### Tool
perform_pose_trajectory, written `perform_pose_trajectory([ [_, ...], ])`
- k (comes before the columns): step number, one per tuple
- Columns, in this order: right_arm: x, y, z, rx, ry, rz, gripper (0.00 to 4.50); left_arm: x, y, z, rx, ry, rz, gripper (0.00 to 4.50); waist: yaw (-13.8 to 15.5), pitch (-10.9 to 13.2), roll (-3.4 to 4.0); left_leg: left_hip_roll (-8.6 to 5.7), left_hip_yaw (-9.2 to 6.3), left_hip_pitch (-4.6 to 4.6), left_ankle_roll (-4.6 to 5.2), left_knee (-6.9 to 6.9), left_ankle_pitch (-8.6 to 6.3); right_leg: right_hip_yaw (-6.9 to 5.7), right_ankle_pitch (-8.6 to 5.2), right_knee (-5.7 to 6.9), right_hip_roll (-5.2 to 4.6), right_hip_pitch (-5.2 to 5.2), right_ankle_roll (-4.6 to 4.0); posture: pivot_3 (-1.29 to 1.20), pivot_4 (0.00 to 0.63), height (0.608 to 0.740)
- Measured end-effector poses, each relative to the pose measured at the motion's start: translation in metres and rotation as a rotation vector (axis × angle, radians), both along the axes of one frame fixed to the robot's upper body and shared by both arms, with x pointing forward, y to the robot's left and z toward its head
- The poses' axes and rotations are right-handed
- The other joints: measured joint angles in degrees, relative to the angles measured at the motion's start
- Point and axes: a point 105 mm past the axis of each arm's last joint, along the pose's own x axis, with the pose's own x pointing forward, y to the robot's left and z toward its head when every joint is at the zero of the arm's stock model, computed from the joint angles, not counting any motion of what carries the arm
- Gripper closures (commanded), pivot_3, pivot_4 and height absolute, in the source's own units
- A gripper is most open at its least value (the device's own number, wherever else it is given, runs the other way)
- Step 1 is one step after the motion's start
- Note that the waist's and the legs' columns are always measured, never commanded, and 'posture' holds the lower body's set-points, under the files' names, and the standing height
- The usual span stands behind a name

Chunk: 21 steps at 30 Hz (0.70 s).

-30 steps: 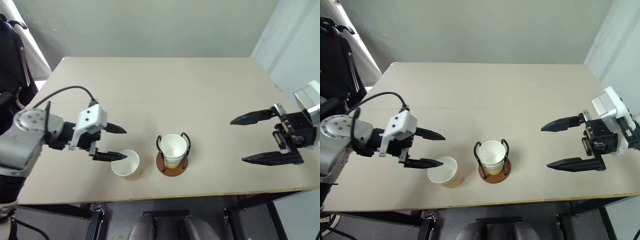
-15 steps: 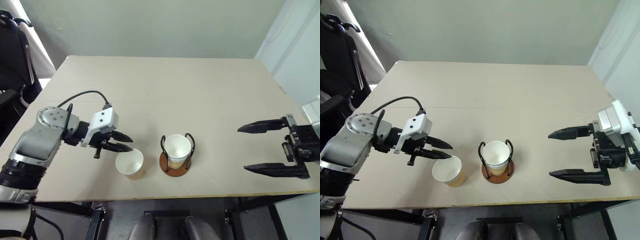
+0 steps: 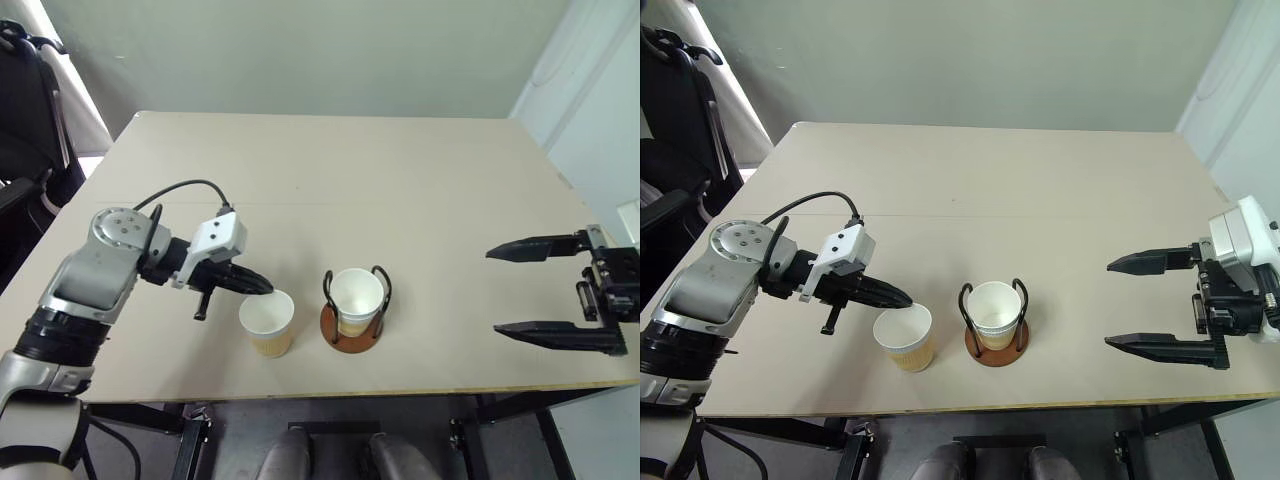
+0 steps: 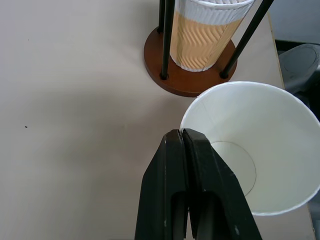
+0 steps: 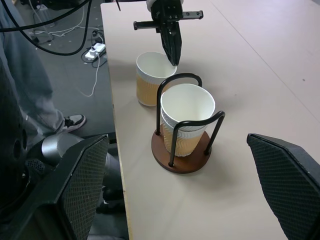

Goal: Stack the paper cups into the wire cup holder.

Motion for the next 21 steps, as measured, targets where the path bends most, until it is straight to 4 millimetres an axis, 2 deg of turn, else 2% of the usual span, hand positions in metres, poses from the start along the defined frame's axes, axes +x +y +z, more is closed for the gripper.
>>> perform_pose_trajectory([
  [7, -0.001, 0.0, -0.001, -0.004, -0.002, 0.003, 0.0, -0.006, -0.004, 0.005, -0.016, 0.012, -0.025, 4.41, 0.0, 0.0, 0.0, -0.01, 0.0, 0.0, 0.02, 0.0, -0.01, 0.01, 0.0, -0.03, 0.0, 0.02, 0.03, 0.0, 0.15, 0.74],
  [13, 0.002, 0.004, -0.001, -0.009, -0.011, 0.008, 0.0, -0.008, -0.005, 0.031, -0.089, -0.033, -0.043, 4.41, 0.0, 0.0, 0.0, -0.01, -0.01, 0.02, 0.02, 0.02, -0.01, 0.01, 0.01, -0.03, 0.0, 0.04, 0.06, 0.0, 0.15, 0.74],
  [16, 0.003, 0.005, -0.003, -0.009, -0.006, 0.009, 0.0, -0.006, 0.0, 0.035, -0.073, -0.055, -0.032, 4.41, 0.0, 0.0, 0.01, -0.02, -0.01, 0.04, 0.02, 0.02, -0.01, 0.03, 0.01, -0.03, -0.01, 0.06, 0.06, 0.0, 0.15, 0.74],
  [19, 0.005, 0.006, -0.004, -0.009, -0.004, 0.016, 0.0, -0.002, 0.002, 0.029, -0.056, -0.05, -0.003, 3.85, 0.0, 0.0, 0.01, -0.02, -0.02, 0.04, 0.03, 0.03, -0.01, 0.03, 0.02, -0.03, -0.01, 0.06, 0.07, 0.0, 0.15, 0.74],
  [21, 0.005, 0.006, -0.004, -0.008, -0.002, 0.017, 0.0, -0.001, 0.001, 0.024, -0.06, -0.042, 0.003, 3.23, 0.0, 0.0, 0.01, -0.02, -0.01, 0.04, 0.03, 0.03, -0.01, 0.03, 0.03, -0.03, -0.02, 0.06, 0.08, 0.0, 0.15, 0.74],
])
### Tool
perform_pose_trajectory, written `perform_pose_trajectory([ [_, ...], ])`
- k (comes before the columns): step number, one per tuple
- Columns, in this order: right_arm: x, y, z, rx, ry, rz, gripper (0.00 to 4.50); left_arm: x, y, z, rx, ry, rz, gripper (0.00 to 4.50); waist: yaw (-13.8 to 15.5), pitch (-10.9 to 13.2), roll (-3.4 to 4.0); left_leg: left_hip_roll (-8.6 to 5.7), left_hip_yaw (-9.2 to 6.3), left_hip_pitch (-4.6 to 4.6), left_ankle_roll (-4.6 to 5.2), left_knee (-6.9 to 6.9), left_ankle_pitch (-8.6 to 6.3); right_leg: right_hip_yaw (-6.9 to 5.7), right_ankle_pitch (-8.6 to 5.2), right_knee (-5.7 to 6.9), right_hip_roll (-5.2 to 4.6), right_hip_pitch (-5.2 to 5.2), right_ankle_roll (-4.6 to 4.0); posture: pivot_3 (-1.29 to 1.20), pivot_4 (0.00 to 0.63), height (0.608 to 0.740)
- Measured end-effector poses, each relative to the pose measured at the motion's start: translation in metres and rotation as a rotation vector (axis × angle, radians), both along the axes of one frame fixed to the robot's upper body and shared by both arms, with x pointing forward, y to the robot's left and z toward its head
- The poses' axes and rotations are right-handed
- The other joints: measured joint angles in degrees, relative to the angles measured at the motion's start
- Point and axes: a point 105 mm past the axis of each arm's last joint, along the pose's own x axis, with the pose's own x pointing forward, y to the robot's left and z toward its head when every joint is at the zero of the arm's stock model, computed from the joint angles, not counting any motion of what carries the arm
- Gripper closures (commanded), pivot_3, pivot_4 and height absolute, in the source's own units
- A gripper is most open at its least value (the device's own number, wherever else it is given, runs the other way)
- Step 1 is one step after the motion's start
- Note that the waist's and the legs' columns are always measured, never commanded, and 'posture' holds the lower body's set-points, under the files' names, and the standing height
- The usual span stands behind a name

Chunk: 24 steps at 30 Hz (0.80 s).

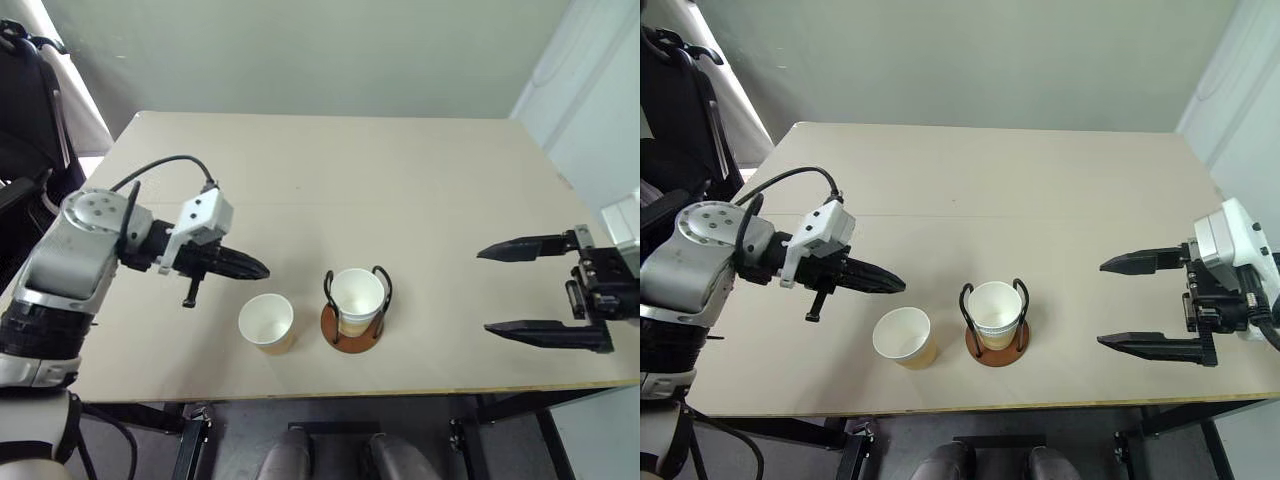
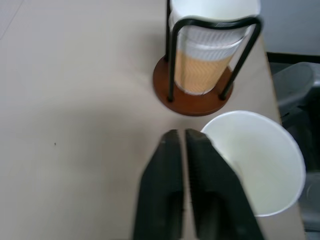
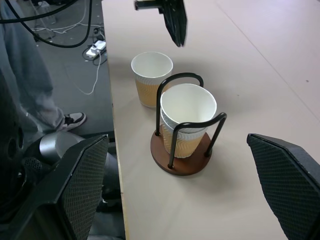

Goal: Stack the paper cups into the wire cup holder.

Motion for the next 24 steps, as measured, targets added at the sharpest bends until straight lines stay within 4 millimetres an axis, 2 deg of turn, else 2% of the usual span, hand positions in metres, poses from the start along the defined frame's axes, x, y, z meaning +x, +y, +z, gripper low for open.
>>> perform_pose_trajectory([
  [5, 0.0, 0.0, 0.001, -0.01, -0.002, 0.0, 0.0, -0.004, -0.003, -0.009, 0.007, 0.018, -0.012, 1.5, 0.0, 0.0, 0.0, 0.0, 0.0, -0.01, 0.02, 0.0, -0.01, 0.0, 0.0, -0.01, 0.0, 0.0, 0.01, 0.0, 0.15, 0.74],
  [10, 0.0, 0.0, 0.001, -0.018, -0.002, -0.001, 0.0, -0.007, 0.001, -0.011, 0.054, 0.011, -0.02, 1.5, 0.0, 0.0, 0.0, 0.0, 0.0, 0.01, 0.02, 0.0, -0.01, 0.0, 0.0, -0.01, 0.0, 0.0, 0.01, 0.0, 0.15, 0.74],
  [17, 0.0, 0.002, 0.005, -0.021, -0.022, 0.008, 0.0, -0.003, -0.004, -0.037, 0.158, 0.016, -0.029, 1.5, 0.0, 0.0, 0.0, -0.01, -0.01, 0.0, 0.03, 0.07, -0.02, 0.0, 0.0, -0.02, 0.0, 0.05, 0.03, 0.0, 0.15, 0.74],
  [20, 0.002, 0.003, 0.001, -0.025, -0.003, 0.016, 0.0, -0.001, -0.017, -0.047, 0.132, 0.026, -0.04, 2.08, 0.1, 0.0, 0.0, -0.02, -0.01, 0.0, 0.05, 0.1, -0.03, 0.0, 0.01, -0.02, -0.02, 0.06, 0.04, 0.0, 0.15, 0.74],
  [24, 0.003, 0.003, 0.005, -0.044, -0.02, 0.009, 0.0, -0.002, -0.024, -0.05, 0.12, 0.03, -0.053, 3.45, 0.1, 0.0, 0.0, -0.02, 0.0, 0.0, 0.07, 0.09, -0.04, 0.0, 0.02, -0.02, 0.0, 0.05, 0.05, 0.0, 0.15, 0.74],
])
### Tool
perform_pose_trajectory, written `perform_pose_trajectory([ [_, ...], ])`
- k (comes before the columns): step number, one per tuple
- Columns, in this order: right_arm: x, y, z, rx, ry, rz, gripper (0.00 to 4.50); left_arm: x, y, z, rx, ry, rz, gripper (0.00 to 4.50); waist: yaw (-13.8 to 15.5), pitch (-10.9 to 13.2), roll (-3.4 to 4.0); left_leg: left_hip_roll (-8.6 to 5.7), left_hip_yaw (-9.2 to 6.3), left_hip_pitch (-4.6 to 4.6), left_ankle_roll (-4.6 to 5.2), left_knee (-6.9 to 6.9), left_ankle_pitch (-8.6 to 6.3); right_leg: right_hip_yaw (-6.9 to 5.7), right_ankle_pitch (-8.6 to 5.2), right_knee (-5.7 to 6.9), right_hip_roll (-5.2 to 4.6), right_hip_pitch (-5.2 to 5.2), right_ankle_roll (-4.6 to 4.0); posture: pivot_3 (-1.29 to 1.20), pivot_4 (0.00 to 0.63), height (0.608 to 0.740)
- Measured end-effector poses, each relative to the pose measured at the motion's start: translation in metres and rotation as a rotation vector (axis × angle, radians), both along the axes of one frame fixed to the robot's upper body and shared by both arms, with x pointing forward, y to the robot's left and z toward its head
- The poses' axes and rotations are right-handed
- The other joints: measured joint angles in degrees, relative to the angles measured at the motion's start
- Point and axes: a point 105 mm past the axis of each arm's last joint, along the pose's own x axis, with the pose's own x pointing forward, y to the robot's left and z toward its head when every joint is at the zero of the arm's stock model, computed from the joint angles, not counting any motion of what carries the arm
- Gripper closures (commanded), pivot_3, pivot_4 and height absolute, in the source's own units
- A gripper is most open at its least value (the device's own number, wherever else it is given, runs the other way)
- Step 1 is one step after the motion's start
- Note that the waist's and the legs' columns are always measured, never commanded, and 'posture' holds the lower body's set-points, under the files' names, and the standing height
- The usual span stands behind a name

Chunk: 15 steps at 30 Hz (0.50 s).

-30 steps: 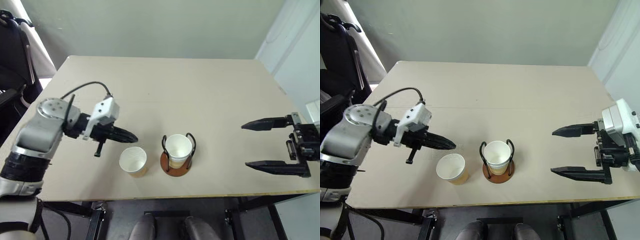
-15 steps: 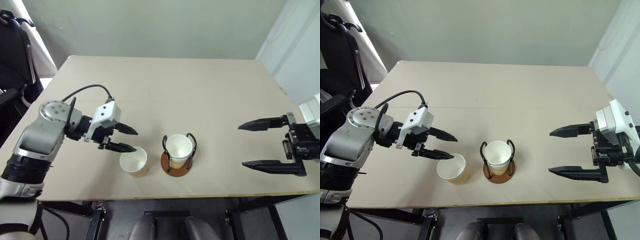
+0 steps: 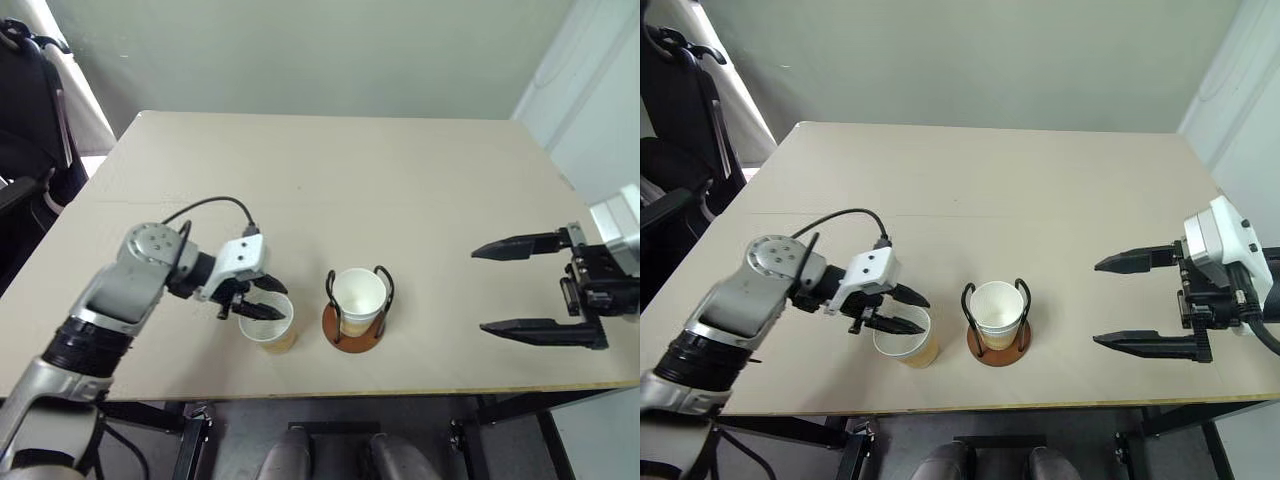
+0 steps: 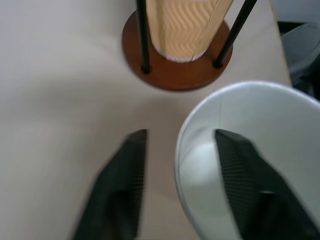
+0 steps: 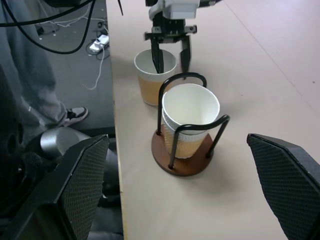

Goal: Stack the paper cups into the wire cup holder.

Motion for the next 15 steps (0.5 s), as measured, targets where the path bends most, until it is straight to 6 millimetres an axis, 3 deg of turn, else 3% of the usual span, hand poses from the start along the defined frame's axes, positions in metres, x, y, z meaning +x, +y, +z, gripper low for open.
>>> perform_pose_trajectory([
  [3, 0.0, 0.0, 0.001, -0.001, -0.002, 0.001, 0.0, -0.002, -0.002, 0.001, -0.006, 0.005, -0.014, 4.46, 0.0, 0.0, 0.0, -0.01, 0.0, 0.0, 0.01, 0.0, 0.0, 0.0, -0.01, 0.0, 0.0, 0.01, 0.02, 0.0, 0.15, 0.74],
  [9, -0.001, -0.002, 0.0, -0.006, 0.007, -0.005, 0.0, -0.02, -0.004, 0.022, -0.111, 0.05, -0.103, 4.46, 0.1, 0.0, 0.0, -0.01, -0.01, -0.02, 0.02, 0.0, -0.02, 0.0, -0.02, -0.01, 0.0, 0.0, 0.02, 0.0, 0.15, 0.74],
  [11, -0.003, -0.004, 0.001, -0.006, 0.016, -0.009, 0.0, -0.02, -0.005, 0.041, -0.162, 0.024, -0.129, 4.46, 0.3, 0.0, 0.0, -0.01, -0.03, -0.02, 0.02, 0.01, -0.01, 0.0, -0.02, -0.01, 0.0, 0.01, 0.02, 0.0, 0.15, 0.74],
  [15, -0.004, -0.007, 0.001, -0.012, 0.016, -0.019, 0.0, -0.002, -0.01, 0.113, -0.265, -0.168, -0.173, 4.46, 0.9, 0.0, -0.03, -0.03, -0.14, -0.06, 0.07, 0.25, -0.03, -0.01, 0.02, -0.01, 0.01, 0.12, 0.05, 0.0, 0.15, 0.74],
])
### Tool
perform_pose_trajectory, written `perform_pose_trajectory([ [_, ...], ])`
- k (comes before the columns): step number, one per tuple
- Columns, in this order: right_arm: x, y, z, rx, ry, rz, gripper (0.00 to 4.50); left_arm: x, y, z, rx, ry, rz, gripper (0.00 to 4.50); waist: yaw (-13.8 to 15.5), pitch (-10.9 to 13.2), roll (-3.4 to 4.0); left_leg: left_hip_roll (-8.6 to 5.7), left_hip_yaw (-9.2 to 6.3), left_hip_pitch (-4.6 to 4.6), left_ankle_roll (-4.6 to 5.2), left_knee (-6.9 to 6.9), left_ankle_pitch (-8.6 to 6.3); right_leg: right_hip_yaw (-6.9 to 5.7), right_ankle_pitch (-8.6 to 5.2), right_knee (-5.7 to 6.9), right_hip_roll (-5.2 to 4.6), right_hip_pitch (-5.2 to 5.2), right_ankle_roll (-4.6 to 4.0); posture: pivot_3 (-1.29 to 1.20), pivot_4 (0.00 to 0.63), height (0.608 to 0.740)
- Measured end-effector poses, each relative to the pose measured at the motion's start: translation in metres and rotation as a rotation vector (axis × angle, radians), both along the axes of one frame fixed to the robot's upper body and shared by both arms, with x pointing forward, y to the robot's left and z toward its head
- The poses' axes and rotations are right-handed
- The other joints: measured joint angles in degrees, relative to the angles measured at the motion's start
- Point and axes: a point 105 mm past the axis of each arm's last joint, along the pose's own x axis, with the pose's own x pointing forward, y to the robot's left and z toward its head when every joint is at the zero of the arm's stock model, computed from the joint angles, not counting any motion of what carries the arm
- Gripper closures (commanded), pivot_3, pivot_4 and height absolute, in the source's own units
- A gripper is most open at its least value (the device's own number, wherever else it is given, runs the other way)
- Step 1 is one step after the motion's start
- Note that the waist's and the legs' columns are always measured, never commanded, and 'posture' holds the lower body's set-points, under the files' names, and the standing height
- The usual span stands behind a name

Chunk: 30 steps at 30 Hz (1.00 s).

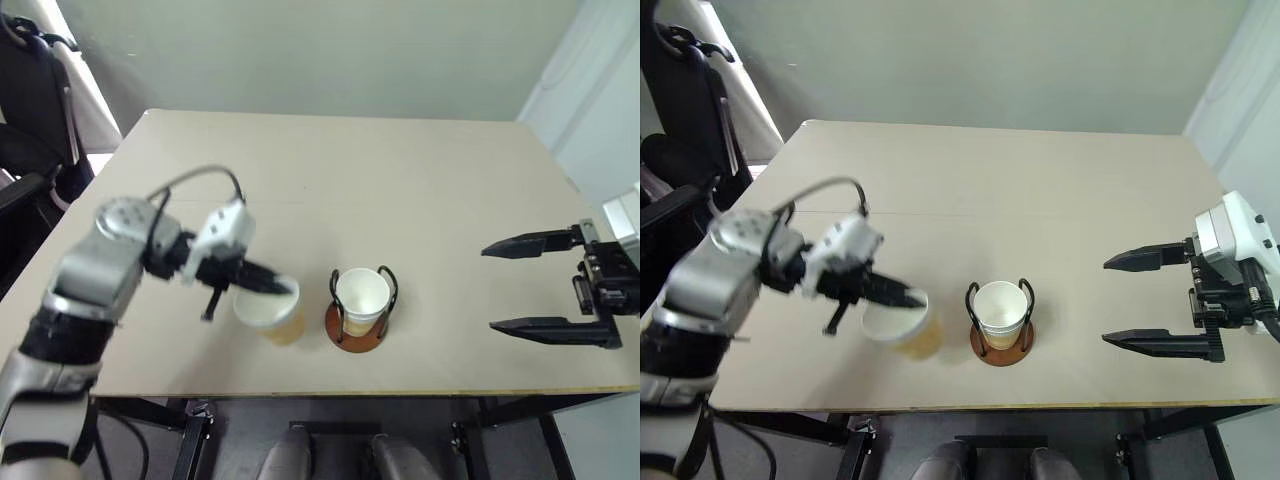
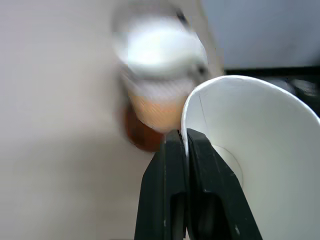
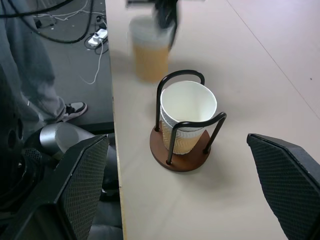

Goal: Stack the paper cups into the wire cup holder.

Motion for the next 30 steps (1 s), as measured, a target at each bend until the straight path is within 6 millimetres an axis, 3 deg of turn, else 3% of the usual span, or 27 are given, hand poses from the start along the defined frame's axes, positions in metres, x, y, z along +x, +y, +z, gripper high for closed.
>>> perform_pose_trajectory([
  [3, 0.001, -0.001, -0.001, -0.004, -0.004, -0.012, 0.0, 0.004, -0.01, 0.063, -0.125, -0.168, -0.072, 4.46, 0.0, 0.0, 0.02, -0.04, 0.02, -0.08, 0.25, 0.22, -0.19, 0.0, 0.04, -0.05, -0.1, 0.01, 0.08, 0.0, 0.15, 0.74],
  [5, 0.002, -0.002, -0.002, -0.002, -0.011, -0.02, 0.0, 0.004, -0.021, 0.078, -0.186, -0.191, -0.126, 4.46, -0.1, 0.0, 0.23, -0.08, 0.06, -0.08, 0.44, 0.34, -0.33, -0.01, 0.1, -0.27, -0.17, 0.16, 0.2, 0.0, 0.15, 0.74],
  [8, 0.003, -0.002, -0.003, 0.0, -0.025, -0.031, 0.0, 0.005, -0.048, 0.086, -0.261, -0.149, -0.235, 4.46, 0.2, 0.0, 0.28, -0.08, 0.05, -0.31, 0.56, 0.51, -0.4, -0.03, 0.25, -0.58, -0.19, 0.16, 0.44, 0.0, 0.15, 0.74],
  [16, -0.004, -0.004, -0.006, -0.006, -0.038, -0.07, 0.0, 0.001, -0.103, 0.034, -0.072, -0.069, -0.418, 4.46, 0.1, 0.0, 0.28, -0.2, 0.4, -0.73, 0.85, 0.83, -0.56, -0.03, 0.18, -0.81, -0.49, -0.02, 0.78, 0.0, 0.15, 0.74],
  [30, -0.016, -0.006, -0.006, -0.029, -0.029, -0.131, 0.0, 0.006, -0.123, 0.002, 0.044, -0.084, -0.499, 4.46, 0.3, 0.0, 0.28, -0.24, 0.43, -0.78, 0.98, 1.04, -0.64, -0.01, 0.13, -0.77, -0.52, 0.01, 0.93, 0.0, 0.15, 0.74],
])
